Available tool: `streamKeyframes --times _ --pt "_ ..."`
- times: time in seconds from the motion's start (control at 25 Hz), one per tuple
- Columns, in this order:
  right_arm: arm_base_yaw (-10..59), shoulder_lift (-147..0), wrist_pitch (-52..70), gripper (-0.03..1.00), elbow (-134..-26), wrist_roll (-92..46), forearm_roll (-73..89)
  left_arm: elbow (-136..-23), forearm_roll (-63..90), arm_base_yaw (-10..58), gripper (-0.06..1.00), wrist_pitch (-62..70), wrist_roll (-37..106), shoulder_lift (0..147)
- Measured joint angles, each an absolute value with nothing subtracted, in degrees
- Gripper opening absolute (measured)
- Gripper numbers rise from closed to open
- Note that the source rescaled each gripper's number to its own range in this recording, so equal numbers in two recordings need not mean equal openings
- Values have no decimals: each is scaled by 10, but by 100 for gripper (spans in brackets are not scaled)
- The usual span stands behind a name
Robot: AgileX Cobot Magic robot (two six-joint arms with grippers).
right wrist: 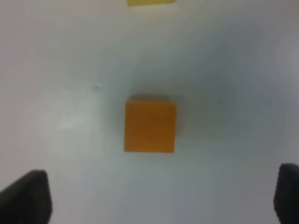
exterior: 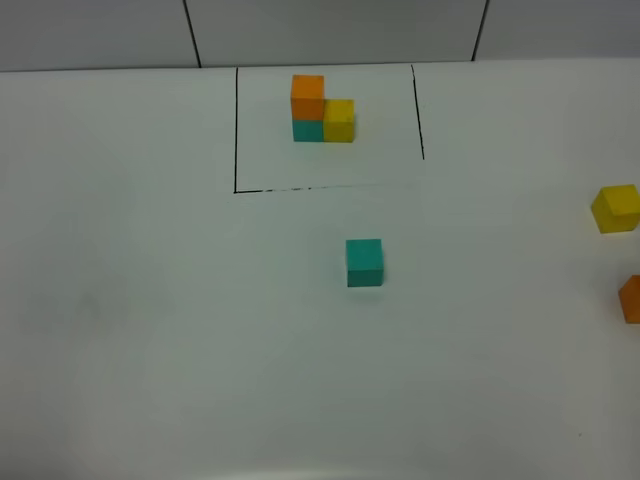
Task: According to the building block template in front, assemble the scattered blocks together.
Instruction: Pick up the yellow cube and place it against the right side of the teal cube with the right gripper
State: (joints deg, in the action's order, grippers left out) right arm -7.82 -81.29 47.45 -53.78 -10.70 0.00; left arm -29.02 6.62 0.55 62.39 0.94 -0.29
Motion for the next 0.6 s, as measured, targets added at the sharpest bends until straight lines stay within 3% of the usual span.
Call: streamKeyframes --times 0.6 --pt "-78 -868 445 100 -555 -103 0 -290 66 6 79 624 9 -2"
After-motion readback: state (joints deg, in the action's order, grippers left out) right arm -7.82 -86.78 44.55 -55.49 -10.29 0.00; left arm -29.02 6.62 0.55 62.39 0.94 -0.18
